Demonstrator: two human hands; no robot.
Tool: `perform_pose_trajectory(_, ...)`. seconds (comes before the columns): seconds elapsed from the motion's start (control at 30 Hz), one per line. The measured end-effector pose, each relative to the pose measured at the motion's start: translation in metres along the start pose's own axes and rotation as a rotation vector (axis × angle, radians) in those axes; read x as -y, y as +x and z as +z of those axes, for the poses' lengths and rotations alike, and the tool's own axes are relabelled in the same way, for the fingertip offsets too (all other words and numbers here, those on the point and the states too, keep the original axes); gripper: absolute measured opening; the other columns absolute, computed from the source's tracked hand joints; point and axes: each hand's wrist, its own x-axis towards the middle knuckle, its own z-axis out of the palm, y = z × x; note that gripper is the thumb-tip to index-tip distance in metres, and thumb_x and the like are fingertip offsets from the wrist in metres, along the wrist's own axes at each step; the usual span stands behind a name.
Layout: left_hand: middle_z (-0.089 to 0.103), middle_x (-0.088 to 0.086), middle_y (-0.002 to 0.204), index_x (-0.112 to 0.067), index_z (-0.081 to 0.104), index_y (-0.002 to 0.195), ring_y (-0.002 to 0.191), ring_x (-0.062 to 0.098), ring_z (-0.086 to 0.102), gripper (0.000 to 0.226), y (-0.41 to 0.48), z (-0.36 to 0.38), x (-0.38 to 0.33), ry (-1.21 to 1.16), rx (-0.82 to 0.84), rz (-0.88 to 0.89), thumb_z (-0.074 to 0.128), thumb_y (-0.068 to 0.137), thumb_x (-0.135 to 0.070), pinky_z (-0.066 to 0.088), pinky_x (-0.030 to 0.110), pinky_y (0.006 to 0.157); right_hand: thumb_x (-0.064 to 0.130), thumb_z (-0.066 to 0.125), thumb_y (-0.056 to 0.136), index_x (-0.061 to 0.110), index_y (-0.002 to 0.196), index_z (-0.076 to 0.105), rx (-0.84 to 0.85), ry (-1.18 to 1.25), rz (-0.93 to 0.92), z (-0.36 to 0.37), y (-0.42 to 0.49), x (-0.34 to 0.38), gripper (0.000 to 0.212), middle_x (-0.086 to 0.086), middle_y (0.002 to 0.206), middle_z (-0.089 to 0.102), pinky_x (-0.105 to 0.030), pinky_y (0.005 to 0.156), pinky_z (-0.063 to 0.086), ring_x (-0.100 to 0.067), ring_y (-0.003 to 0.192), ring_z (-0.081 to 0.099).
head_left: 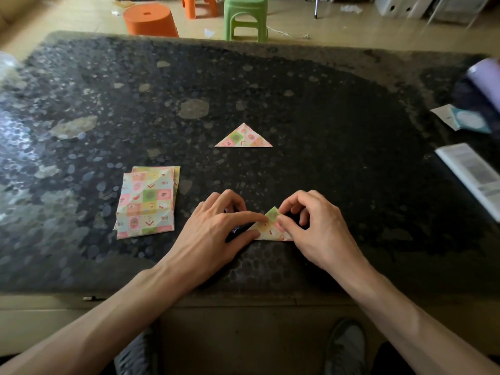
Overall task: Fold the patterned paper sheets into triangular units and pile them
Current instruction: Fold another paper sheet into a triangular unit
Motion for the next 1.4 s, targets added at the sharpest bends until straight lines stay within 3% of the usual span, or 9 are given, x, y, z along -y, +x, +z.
perform_pose_trajectory(0.53, 0.045, -0.017, 0.114, -0.049, 0.065, 0.131, 0.099, 0.005, 0.043, 0.042, 0.000, -0.001, 0.000, 0.005, 0.021, -0.007, 0.042, 0.098, -0.062, 0.049, 0.032, 0.086, 0.028, 0.078, 0.090, 0.035, 0.098, 0.065, 0.006, 0.044, -0.007, 0.002, 0.002, -0.007, 0.017, 0.016, 0.095, 0.053, -0.011, 0.063, 0.037, -0.004, 0.076, 0.054)
perform_pose_trajectory(0.87, 0.046, -0.017, 0.113, -0.047, 0.066, 0.130, 0.100, 0.006, 0.045, 0.037, 0.001, -0.003, 0.000, -0.017, 0.018, -0.004, 0.052, 0.097, -0.055, 0.048, 0.032, 0.087, 0.028, 0.077, 0.091, 0.035, 0.100, 0.065, 0.018, 0.037, 0.004, 0.001, 0.004, -0.005, 0.016, 0.016, 0.095, 0.052, -0.011, 0.062, 0.036, -0.004, 0.076, 0.053)
perform_pose_trajectory(1.07, 0.047, -0.022, 0.111, -0.052, 0.069, 0.122, 0.102, 0.004, 0.043, 0.038, 0.006, -0.010, 0.011, -0.055, 0.035, -0.060, 0.060, 0.087, -0.061, 0.043, 0.028, 0.091, 0.029, 0.076, 0.092, 0.037, 0.100, 0.064, 0.026, 0.024, 0.011, 0.001, 0.004, -0.005, 0.017, 0.017, 0.097, 0.053, -0.012, 0.064, 0.039, -0.004, 0.079, 0.054)
perform_pose_trajectory(1.23, 0.051, -0.025, 0.109, -0.049, 0.071, 0.117, 0.104, 0.002, 0.046, 0.028, 0.009, -0.016, 0.019, -0.087, 0.025, -0.106, 0.071, 0.090, -0.042, 0.040, 0.022, 0.089, 0.029, 0.076, 0.092, 0.036, 0.101, 0.064, 0.035, 0.032, 0.014, 0.001, 0.004, -0.005, 0.016, 0.016, 0.097, 0.053, -0.012, 0.064, 0.038, -0.005, 0.078, 0.054)
perform_pose_trajectory(1.4, 0.057, -0.025, 0.108, -0.046, 0.072, 0.115, 0.105, 0.001, 0.049, 0.027, 0.010, -0.019, 0.017, -0.125, 0.005, -0.127, 0.067, 0.097, -0.027, 0.037, 0.010, 0.085, 0.029, 0.075, 0.093, 0.035, 0.100, 0.065, 0.039, 0.036, 0.008, 0.000, 0.004, -0.006, 0.014, 0.016, 0.097, 0.053, -0.013, 0.065, 0.038, -0.005, 0.079, 0.054)
